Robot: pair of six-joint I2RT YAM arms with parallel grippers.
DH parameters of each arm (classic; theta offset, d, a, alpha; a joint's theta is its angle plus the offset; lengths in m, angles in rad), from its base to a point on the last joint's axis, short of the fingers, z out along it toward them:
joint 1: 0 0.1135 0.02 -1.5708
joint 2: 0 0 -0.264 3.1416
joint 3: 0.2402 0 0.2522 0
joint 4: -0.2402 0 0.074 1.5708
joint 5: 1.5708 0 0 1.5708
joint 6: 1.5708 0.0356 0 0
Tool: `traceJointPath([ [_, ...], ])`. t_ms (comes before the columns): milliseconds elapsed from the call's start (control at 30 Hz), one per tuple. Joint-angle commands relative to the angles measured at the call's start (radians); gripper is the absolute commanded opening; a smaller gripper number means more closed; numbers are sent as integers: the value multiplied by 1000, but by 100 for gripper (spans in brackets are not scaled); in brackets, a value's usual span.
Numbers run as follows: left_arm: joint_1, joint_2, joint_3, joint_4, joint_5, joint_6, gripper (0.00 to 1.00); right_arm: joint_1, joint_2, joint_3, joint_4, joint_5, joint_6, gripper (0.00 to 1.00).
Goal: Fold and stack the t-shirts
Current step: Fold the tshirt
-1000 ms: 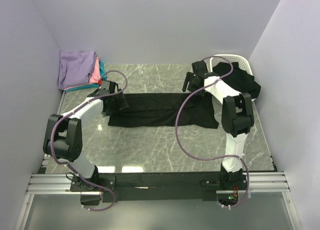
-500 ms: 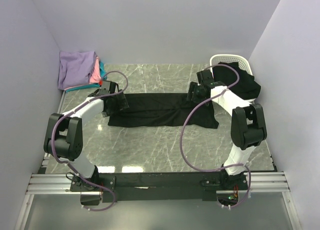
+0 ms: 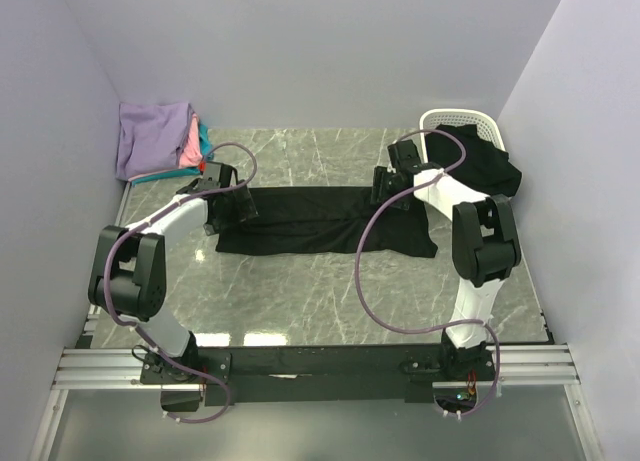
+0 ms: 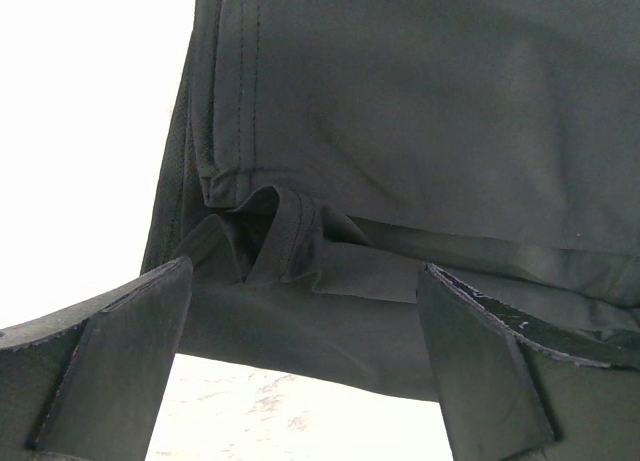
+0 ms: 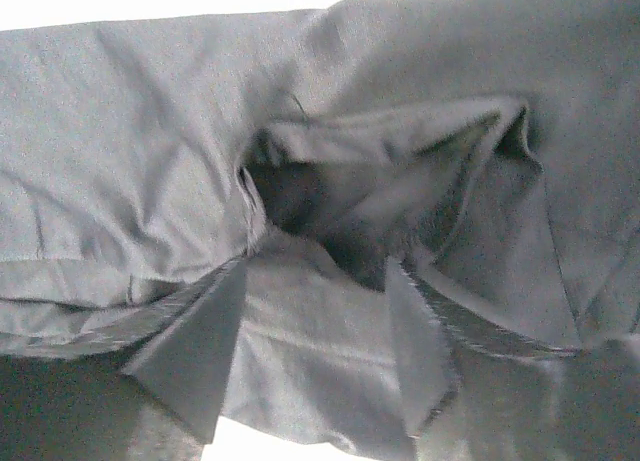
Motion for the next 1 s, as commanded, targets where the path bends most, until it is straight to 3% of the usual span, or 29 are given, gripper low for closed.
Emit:
traceJointPath([
  [0,0,13,36,19,16,14,100,-4,24,51,30,-28,-30,45],
  [67,0,18,40,19,19,15,99,-4,21,49,33,-41,-31,21],
  [100,0,19,42,21,19,15,99,-4,16,49,37,-44,-28,2],
  [133,0,22,42,21,19,17,99,-4,15,54,34,-47,-31,0],
  [433,0,30,40,21,19,19,99,-2,-1,152,23,-87,-22,0],
  [667,0,27,40,19,19,20,99,-2,134,337,-78,-53,-30,1],
  [700,0,27,40,16,19,20,99,-2,144,357,-94,-44,-31,7],
  [800,0,21,36,13,16,26,99,0,96,281,-68,-33,-33,49],
  [867,0,13,30,15,15,26,99,0,66,238,-36,-27,-37,59],
  [967,0,15,31,18,16,26,99,-2,33,199,-42,-36,-56,62],
])
